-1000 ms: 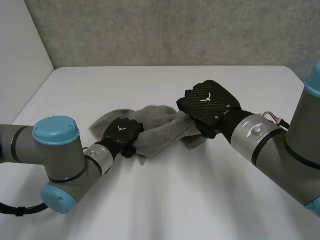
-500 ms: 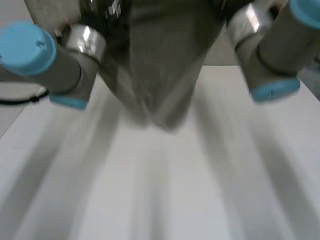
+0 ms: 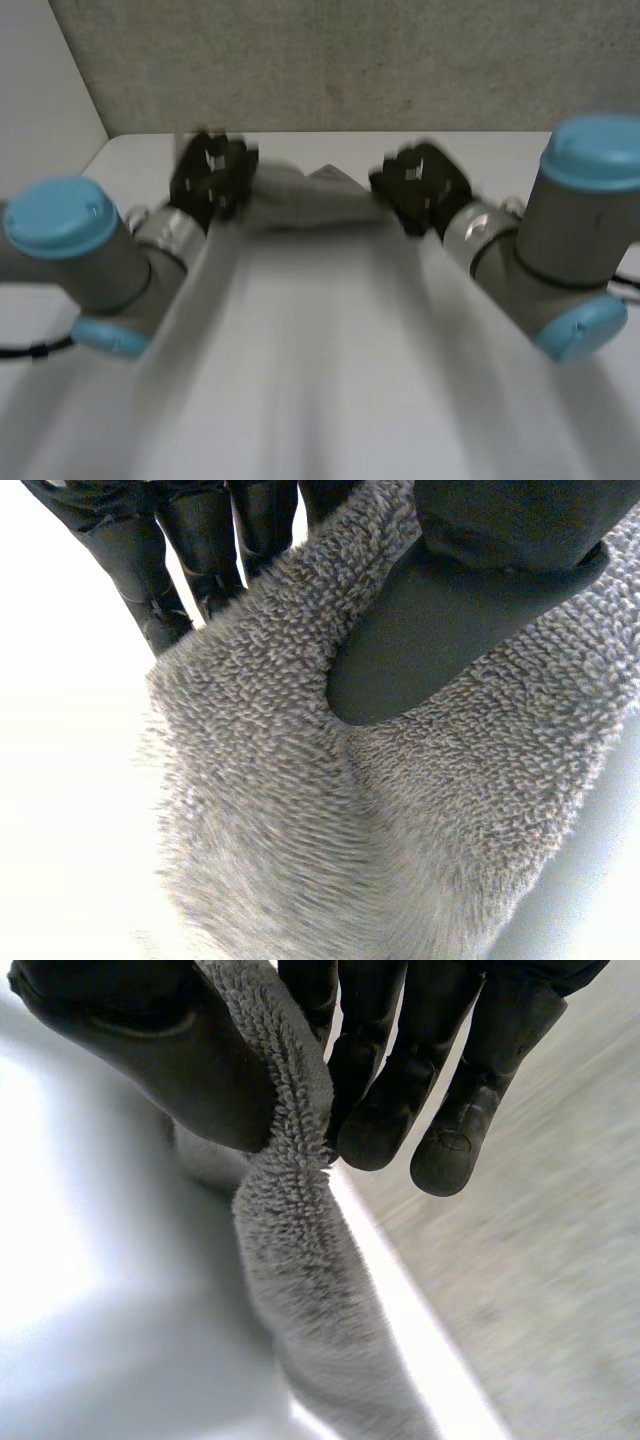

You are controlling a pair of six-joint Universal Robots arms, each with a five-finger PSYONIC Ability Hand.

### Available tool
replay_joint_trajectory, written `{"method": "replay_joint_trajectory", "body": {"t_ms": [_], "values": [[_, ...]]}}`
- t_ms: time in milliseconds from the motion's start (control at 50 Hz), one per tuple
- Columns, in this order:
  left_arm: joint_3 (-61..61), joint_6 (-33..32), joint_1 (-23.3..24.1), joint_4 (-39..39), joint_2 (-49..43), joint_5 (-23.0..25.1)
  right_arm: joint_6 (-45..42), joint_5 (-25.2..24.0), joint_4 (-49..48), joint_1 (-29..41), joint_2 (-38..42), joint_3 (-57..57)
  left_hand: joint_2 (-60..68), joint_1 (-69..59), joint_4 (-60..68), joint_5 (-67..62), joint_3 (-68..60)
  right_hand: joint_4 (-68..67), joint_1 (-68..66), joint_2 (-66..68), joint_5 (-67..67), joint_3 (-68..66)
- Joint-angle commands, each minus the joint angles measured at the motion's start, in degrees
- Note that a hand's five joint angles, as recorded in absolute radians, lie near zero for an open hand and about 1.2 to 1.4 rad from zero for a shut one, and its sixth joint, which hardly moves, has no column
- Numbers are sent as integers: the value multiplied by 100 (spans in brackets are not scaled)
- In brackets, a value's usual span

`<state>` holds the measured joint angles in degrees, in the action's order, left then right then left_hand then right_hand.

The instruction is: Fold the laundry

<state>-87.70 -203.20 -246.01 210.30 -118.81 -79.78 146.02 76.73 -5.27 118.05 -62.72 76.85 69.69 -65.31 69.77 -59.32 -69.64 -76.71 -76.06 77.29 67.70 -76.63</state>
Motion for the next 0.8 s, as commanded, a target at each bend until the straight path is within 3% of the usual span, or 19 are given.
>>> {"method": "replay_joint_trajectory", "body": {"t_ms": [20, 140, 160, 180, 220, 240, 260, 340, 520, 620, 800], "values": [[-1294, -633, 18, -50, 33, -11, -3, 35, -27, 16, 155, 805, 1031, -1469, 1023, -1068, -1036, -329, -394, 271, 230, -337], [-1750, -1098, 106, -50, 612, -28, 6, 0, 8, -1, -82, 1112, 1031, -1469, 1023, -1068, -1036, -329, -394, 271, 230, -337], [-1812, -1099, 106, -50, 779, -28, 41, -9, 8, -10, -204, 1182, 1031, -1469, 1023, -1068, -1036, 714, 649, -772, -813, 706], [-1812, -1099, 106, -50, 781, -28, 41, -9, 8, -10, -206, 1183, 1031, -1469, 1023, -1068, -1036, 724, 659, -783, -824, 716], [-1909, -1099, 98, -50, 1104, -28, 93, 0, -44, -54, -346, 1349, 1031, -1469, 1023, -1068, -1036, 4439, 4374, -4498, -4539, 4431], [-1909, -1099, 98, -50, 1106, -28, 94, 0, -45, -54, -346, 1350, 1031, -1469, 1023, -1068, -1036, 4458, 4393, -4517, -4558, 4451], [-1979, -1090, 80, -50, 1228, -28, 137, 26, -62, -71, -372, 1411, 1031, -1469, 1023, -1068, -1036, 5458, 5393, -5516, -5557, 5450], [-2111, -1090, 71, -50, 1396, -28, 357, 62, -71, -124, -320, 1447, 1031, -1469, 1023, -1068, -1036, 5720, 5655, -5779, -5820, 5712], [-2305, -1063, 115, -41, 1712, -46, 2438, 0, -1, -678, 14, 1508, 1031, -1469, 1023, -1068, -1036, 6158, 6093, -6216, -6257, 6150], [-2208, -976, 159, -50, 1975, -55, 2808, -26, 43, -713, -73, 1630, 1031, -1469, 1023, -1068, -1036, 6174, 6109, -6233, -6274, 6167], [-1856, -343, 185, -463, 2336, -46, 3440, -720, 122, -669, -276, 1956, 1031, -1469, 1023, -1068, -1036, 6174, 6109, -6233, -6274, 6167]]}}
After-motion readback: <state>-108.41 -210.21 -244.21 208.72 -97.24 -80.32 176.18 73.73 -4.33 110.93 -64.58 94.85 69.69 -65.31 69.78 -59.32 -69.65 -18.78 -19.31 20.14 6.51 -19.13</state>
